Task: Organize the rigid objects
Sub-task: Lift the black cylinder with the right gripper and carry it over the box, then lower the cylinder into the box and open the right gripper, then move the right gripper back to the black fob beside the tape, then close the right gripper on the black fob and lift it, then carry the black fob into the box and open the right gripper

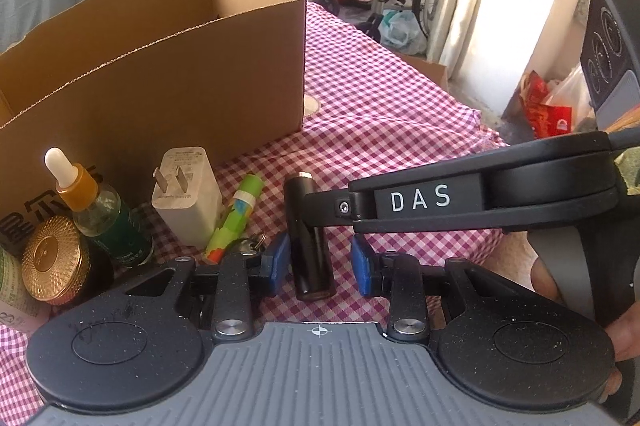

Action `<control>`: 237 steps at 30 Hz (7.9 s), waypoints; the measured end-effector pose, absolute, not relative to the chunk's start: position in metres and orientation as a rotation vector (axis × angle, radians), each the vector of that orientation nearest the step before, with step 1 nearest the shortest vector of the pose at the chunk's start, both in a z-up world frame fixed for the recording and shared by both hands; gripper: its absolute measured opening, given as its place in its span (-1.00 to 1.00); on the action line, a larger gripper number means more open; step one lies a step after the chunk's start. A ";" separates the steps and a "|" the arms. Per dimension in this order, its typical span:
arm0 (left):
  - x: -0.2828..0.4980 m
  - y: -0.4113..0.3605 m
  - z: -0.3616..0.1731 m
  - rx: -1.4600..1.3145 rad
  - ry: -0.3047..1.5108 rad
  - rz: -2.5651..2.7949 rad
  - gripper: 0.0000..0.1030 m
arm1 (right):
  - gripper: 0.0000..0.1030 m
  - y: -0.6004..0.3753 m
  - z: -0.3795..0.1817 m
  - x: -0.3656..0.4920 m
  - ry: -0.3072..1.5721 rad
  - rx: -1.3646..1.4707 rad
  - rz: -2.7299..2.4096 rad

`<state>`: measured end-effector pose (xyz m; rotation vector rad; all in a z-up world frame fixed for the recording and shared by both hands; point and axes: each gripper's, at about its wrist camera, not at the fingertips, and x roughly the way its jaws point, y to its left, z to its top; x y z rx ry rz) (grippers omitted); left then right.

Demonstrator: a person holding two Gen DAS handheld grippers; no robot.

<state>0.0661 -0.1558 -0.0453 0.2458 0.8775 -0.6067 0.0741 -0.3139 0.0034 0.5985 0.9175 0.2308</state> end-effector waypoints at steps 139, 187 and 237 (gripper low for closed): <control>0.071 -0.130 -0.041 0.365 0.947 -0.597 -0.21 | -0.54 -0.312 -0.056 0.086 1.055 1.022 0.308; 0.045 -0.126 0.003 0.276 0.828 -0.639 -0.46 | -0.66 -0.304 0.020 0.063 0.854 0.837 0.287; 0.270 -0.027 0.050 0.223 1.019 -0.243 -0.31 | -0.63 -0.145 -0.004 0.407 1.311 0.800 0.505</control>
